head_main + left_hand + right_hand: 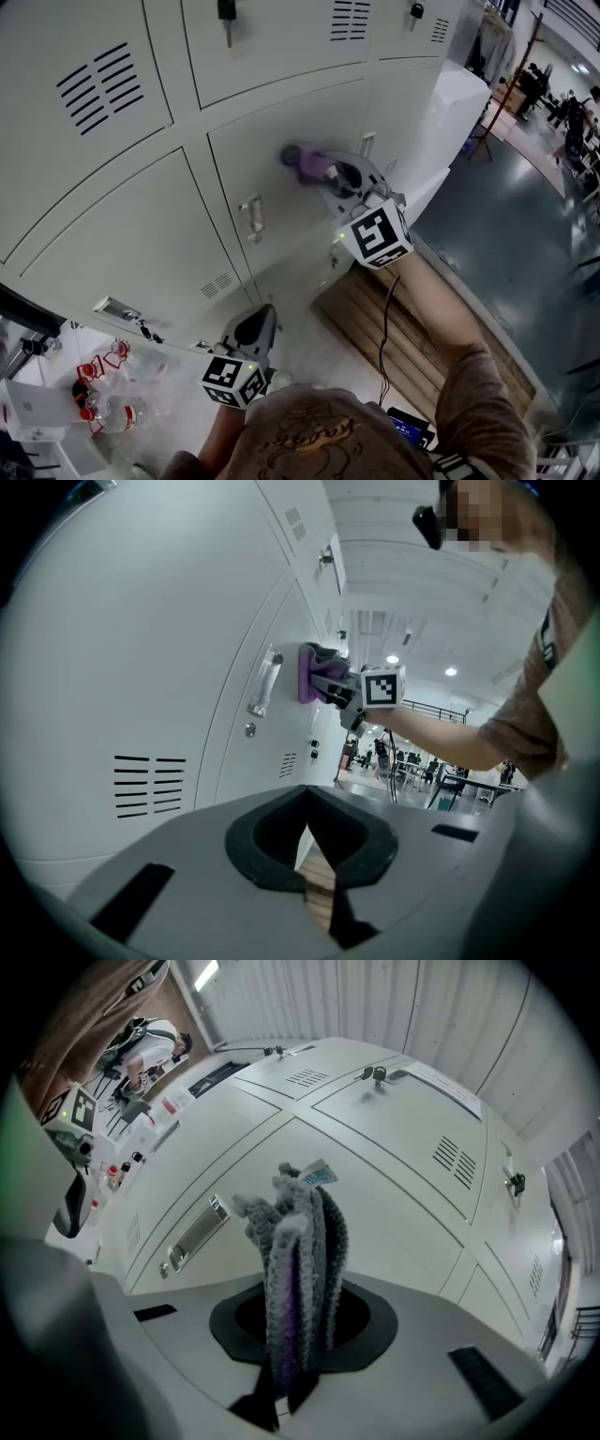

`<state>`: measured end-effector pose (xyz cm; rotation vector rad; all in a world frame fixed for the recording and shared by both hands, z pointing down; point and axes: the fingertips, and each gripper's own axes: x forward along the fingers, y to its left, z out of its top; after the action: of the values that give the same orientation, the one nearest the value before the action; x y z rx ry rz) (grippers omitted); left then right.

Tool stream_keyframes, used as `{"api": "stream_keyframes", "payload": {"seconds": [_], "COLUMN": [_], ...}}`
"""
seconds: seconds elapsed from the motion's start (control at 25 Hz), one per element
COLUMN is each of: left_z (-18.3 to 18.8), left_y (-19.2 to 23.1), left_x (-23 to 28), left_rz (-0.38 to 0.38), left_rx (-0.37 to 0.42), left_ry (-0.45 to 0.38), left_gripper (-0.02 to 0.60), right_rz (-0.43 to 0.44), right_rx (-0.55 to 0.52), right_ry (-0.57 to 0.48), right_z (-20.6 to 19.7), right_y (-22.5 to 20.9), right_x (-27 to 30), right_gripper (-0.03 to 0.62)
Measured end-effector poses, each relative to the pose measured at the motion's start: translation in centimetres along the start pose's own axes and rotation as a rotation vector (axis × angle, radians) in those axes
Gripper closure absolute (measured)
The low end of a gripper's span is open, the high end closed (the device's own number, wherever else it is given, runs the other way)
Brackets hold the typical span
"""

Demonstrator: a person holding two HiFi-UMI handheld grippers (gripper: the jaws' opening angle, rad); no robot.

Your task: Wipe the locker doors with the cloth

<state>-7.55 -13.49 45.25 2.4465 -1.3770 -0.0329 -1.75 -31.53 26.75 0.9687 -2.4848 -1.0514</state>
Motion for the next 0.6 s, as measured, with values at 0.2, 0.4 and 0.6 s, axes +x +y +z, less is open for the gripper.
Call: {"api": "stream_keyframes", "payload": {"seconds": [0.2,0.4,0.6], "left_z": [-0.1,0.1,0.2], "left_y": [0.0,0.2,0.5], "left_x": [0.1,0.2,0.1], "left_rz": [-0.003,0.001,0.005], "left_rx": [-0.007,-0.004,-0.003], "left_ry": [0.001,0.000,0.002], "left_gripper": [0.577,0.578,0.578], "right_rz": [0.029,0.077,0.116], "right_rx": [0.004,0.017,0.055], "right_ry": [0.039,0.083,0.124], "right_z": [-2.3,-4.9,-8.1], "right_y": [2.3,5.2,8.6], "right_x": [0.0,-0.1,-0.2], "right_gripper": [0.540,0.540,0.540]}}
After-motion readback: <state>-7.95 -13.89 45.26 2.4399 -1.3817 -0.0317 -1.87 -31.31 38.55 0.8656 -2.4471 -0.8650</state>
